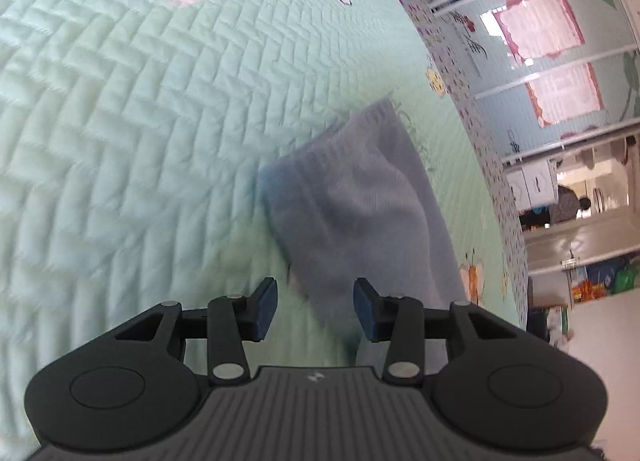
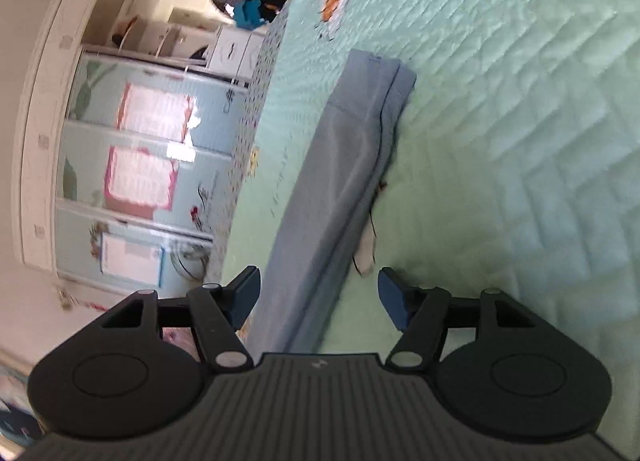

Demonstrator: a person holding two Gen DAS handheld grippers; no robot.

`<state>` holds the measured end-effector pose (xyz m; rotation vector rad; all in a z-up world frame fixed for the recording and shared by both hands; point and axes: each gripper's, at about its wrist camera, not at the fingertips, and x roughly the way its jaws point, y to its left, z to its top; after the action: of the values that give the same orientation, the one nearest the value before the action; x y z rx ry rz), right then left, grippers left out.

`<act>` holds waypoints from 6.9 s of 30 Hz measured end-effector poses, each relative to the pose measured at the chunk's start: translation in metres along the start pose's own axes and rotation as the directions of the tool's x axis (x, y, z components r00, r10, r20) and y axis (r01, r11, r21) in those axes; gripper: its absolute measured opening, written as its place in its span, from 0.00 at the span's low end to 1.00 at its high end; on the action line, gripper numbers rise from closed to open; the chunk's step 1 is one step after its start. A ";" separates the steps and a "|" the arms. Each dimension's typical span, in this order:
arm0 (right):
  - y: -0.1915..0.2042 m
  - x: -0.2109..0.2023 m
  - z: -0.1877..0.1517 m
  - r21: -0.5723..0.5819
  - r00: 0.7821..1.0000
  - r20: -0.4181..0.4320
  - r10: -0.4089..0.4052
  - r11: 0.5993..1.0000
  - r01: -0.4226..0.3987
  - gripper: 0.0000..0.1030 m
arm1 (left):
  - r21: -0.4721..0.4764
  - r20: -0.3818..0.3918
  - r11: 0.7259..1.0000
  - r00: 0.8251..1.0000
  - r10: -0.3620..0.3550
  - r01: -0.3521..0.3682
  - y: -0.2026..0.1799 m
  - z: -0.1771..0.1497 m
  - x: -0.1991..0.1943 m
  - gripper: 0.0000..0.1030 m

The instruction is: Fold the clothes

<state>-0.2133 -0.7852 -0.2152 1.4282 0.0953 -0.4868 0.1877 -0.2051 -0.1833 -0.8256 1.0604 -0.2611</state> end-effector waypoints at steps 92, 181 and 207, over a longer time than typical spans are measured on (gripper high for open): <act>0.132 -0.074 -0.329 -0.523 0.741 -0.671 0.023 0.695 -0.494 0.74 | 0.184 -0.031 0.944 0.961 -0.274 0.275 0.124 -0.062 -0.223 0.24; 0.196 0.139 -0.455 -0.929 0.845 -0.324 -0.425 -0.024 -0.368 0.91 | 0.106 0.012 0.966 0.971 -0.237 0.234 0.137 -0.037 -0.136 0.03; 0.157 0.007 -0.309 -0.935 0.873 -0.352 -0.336 0.171 -0.311 0.93 | 0.406 -0.193 0.890 0.971 -0.140 0.208 0.066 -0.136 -0.134 0.20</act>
<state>-0.0788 -0.4799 -0.1204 0.1127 0.7414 0.0511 -0.0061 -0.1498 -0.1716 -0.5085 1.0262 -0.6971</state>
